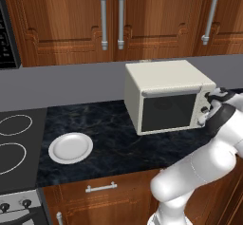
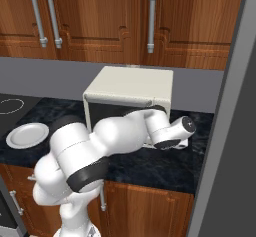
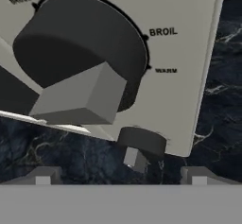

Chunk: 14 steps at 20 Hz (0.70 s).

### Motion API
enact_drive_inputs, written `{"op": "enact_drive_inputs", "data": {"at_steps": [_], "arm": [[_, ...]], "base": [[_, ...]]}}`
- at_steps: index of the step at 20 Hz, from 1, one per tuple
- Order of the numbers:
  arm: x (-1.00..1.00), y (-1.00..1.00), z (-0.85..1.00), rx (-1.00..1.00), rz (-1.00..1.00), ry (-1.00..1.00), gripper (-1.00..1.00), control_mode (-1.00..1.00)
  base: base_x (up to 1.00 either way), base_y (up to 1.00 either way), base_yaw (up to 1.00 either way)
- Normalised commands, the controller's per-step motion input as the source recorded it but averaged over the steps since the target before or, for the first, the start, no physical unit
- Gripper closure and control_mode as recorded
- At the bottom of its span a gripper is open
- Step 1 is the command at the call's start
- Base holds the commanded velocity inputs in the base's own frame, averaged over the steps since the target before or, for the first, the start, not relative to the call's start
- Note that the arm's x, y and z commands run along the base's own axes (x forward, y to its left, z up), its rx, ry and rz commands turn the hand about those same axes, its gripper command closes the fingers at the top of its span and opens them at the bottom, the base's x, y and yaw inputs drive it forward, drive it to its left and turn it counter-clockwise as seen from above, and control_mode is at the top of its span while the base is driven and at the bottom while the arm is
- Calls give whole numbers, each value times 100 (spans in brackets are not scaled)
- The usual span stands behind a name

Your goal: Pick up the bagel from the plate, place it on the toaster oven rack, close the door, and set the timer.

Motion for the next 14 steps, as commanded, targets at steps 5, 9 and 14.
{"op": "enact_drive_inputs", "data": {"at_steps": [5,9,14], "arm": [[3,-9,-18,0,0,2,-100,-100],[2,-1,-11,0,0,0,-100,-100],[10,0,0,0,0,0,-100,-100]], "base": [[0,0,0],[0,0,0],[0,0,0]]}}
